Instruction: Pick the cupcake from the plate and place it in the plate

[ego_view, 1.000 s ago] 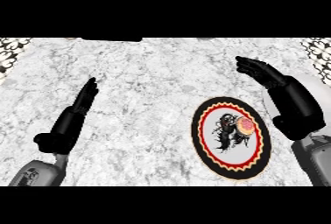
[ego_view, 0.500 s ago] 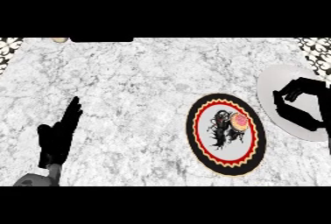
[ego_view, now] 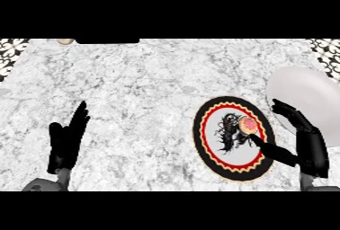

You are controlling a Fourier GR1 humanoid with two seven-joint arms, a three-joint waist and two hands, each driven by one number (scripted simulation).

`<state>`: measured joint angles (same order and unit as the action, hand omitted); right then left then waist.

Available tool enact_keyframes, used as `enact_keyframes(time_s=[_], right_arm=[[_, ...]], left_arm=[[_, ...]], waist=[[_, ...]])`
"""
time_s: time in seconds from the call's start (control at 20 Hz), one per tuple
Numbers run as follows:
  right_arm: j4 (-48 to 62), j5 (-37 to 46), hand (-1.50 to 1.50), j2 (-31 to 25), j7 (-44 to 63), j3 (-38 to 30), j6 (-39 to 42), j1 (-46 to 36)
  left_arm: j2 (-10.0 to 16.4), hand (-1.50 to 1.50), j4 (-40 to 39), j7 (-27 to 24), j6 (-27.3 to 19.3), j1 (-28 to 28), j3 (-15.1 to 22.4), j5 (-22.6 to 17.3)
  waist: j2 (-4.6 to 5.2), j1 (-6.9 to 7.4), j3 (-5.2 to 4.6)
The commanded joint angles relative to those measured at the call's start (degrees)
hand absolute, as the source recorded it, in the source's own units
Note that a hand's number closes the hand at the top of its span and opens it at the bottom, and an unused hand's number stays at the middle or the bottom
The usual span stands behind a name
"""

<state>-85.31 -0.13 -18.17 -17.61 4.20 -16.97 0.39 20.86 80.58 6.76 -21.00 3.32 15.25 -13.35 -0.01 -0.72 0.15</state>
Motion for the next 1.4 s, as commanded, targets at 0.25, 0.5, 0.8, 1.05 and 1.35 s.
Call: enact_keyframes(time_s=[0.25,0.5,0.8,1.05,1.35], right_arm=[[-2.9,18.7,-1.5,-11.7,16.5,6.0,-0.8,0.0],[-5.9,19.9,-1.5,-18.1,28.8,6.3,10.3,-3.7],[-6.7,16.4,-1.5,-18.8,43.1,10.2,25.4,-10.9],[-0.7,17.7,-1.5,-14.0,45.7,10.8,30.1,-16.2],[-1.3,23.3,-1.5,-9.6,44.0,8.6,31.8,-12.7]], left_arm=[[-0.8,0.0,2.0,3.8,-1.3,1.0,1.2,2.2],[-1.5,0.0,5.6,7.9,-3.1,1.3,1.8,3.6],[-2.3,0.0,-0.9,3.1,0.6,2.3,-0.4,2.4],[-1.7,0.0,-0.2,2.1,3.4,0.9,-2.9,2.2],[-6.5,0.0,-0.1,2.8,2.3,0.9,-3.3,7.2]], waist=[[-0.16,0.58,-0.31],[-0.13,0.87,-0.2],[0.12,1.03,-0.22],[0.09,1.11,-0.16],[0.0,0.72,-0.15]])
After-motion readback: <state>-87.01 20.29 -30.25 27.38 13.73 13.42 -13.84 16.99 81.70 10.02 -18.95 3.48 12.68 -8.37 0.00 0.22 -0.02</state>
